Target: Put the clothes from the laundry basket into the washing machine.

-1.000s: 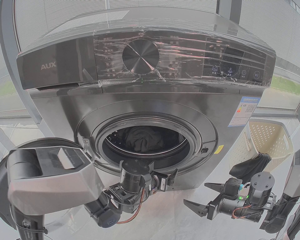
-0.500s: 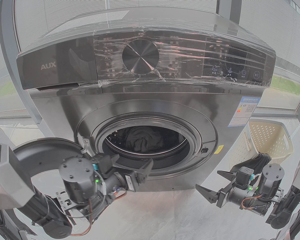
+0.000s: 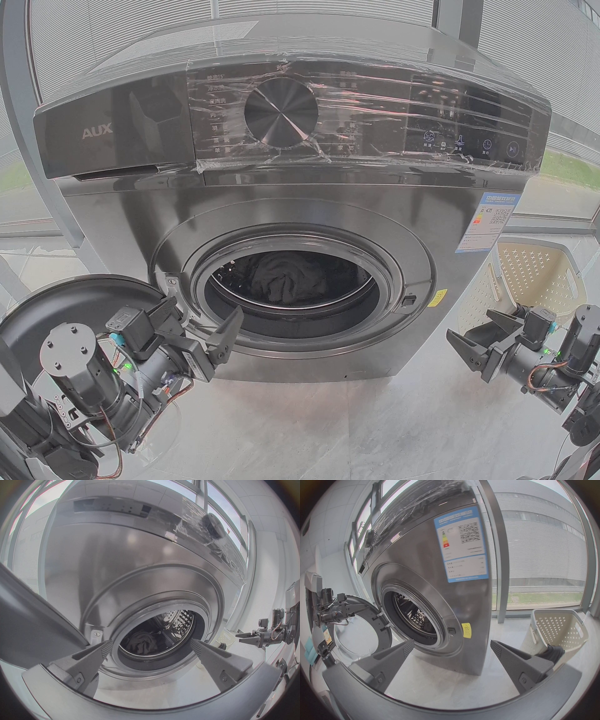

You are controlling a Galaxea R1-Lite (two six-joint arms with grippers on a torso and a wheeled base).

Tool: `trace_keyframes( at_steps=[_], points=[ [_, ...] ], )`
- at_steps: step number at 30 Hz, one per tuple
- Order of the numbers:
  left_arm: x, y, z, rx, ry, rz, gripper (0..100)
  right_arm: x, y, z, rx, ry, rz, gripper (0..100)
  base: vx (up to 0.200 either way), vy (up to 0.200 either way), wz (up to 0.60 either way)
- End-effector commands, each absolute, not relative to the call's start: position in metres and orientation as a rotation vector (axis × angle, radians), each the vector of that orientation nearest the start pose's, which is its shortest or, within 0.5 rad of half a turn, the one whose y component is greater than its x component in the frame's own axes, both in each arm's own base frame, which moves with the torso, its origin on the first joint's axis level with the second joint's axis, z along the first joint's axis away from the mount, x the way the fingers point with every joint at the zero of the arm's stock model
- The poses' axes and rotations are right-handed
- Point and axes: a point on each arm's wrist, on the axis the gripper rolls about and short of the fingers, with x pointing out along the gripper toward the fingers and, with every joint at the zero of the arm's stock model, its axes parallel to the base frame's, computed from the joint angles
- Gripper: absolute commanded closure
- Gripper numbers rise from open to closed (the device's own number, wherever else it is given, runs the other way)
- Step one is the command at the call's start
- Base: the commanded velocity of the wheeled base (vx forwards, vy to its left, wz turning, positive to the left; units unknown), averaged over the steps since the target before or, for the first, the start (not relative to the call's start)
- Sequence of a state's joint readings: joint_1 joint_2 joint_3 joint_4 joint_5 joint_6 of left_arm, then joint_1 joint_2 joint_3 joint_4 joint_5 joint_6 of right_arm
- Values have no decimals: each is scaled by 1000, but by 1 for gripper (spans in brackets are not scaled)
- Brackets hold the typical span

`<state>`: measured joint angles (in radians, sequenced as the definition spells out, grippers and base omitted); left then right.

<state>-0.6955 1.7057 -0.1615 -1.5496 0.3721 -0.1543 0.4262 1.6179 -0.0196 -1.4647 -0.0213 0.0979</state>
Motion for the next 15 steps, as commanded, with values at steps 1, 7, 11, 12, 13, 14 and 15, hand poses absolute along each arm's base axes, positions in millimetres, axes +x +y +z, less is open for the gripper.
trace_keyframes(
  at_steps=[1,7,11,12,13,14,15],
  points=[
    [166,-120,130,-155,3,-298,0,157,62,117,72,140,355,0,-200,0,0],
    [149,-107,133,-137,-14,-301,0,139,55,118,61,211,343,0,-200,0,0],
    [135,-96,138,-134,-41,-299,0,121,47,124,61,210,343,0,-200,0,0],
    [133,-94,140,-142,-49,-298,0,116,45,124,60,213,343,0,-200,0,0],
    [131,-92,142,-143,-57,-296,0,110,43,125,59,211,342,0,-200,0,0],
    [129,-91,144,-146,-63,-295,0,107,42,126,58,207,340,0,-200,0,0],
    [124,-86,148,-151,-74,-296,0,94,36,129,61,187,331,0,-200,0,0]
  ],
)
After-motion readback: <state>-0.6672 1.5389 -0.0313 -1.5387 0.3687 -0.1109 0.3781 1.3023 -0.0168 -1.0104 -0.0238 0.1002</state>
